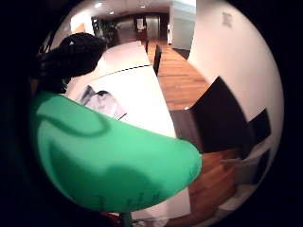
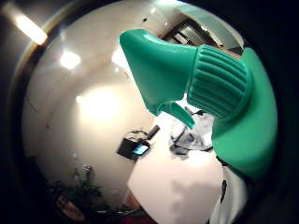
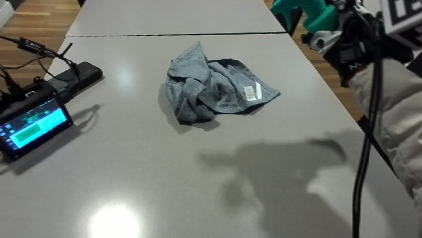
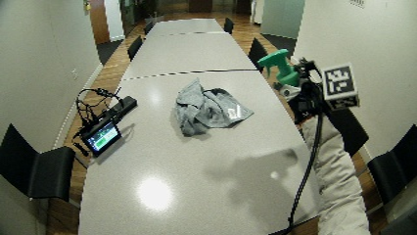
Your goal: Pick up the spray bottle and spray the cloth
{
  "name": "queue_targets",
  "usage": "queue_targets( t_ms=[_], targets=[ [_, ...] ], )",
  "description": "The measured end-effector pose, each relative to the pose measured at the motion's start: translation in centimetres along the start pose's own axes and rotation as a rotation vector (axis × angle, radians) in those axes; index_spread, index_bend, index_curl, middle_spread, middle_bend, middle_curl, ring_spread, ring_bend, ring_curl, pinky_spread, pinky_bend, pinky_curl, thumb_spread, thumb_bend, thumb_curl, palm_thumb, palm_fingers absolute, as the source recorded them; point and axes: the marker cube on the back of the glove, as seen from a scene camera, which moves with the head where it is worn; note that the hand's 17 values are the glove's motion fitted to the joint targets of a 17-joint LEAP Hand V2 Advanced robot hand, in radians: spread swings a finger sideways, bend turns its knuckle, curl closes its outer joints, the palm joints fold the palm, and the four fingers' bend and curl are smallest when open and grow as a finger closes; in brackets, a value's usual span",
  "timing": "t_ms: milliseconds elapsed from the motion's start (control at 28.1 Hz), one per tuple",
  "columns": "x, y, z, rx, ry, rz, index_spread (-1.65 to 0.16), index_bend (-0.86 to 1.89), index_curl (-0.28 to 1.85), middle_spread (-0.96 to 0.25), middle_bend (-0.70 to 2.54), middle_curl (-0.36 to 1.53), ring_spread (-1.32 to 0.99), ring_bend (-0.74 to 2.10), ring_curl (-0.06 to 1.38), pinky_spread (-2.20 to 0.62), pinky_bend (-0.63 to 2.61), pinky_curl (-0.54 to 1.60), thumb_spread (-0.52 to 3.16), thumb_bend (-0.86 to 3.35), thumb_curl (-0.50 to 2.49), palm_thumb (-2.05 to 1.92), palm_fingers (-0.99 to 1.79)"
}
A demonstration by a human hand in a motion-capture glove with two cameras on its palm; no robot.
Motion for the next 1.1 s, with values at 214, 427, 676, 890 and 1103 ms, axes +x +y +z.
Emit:
queue_targets(
  t_ms=[214,427,676,890,1103],
  targets=[
    [-1.9,-4.8,3.4,-0.144,0.421,-0.124,-0.27,0.10,0.27,-0.15,0.33,0.47,-0.15,0.61,0.45,-0.21,0.53,0.41,0.43,-0.02,0.60,1.21,0.93],
    [-2.3,-5.6,5.1,-0.208,0.729,-0.206,-0.27,0.11,0.27,-0.16,0.31,0.48,-0.15,0.59,0.45,-0.22,0.51,0.41,0.42,-0.03,0.61,1.21,0.94],
    [-2.8,-5.9,6.6,-0.243,0.878,-0.273,-0.28,0.10,0.27,-0.17,0.29,0.49,-0.16,0.57,0.45,-0.23,0.50,0.41,0.40,-0.03,0.62,1.20,0.96],
    [-3.7,-6.1,7.0,-0.247,0.933,-0.313,-0.28,0.10,0.26,-0.17,0.28,0.50,-0.16,0.55,0.46,-0.24,0.50,0.42,0.39,-0.03,0.63,1.20,0.97],
    [-4.1,-5.9,7.9,-0.260,0.906,-0.297,-0.29,0.10,0.26,-0.17,0.26,0.51,-0.17,0.55,0.46,-0.25,0.49,0.42,0.38,-0.03,0.64,1.20,0.98]
  ],
)
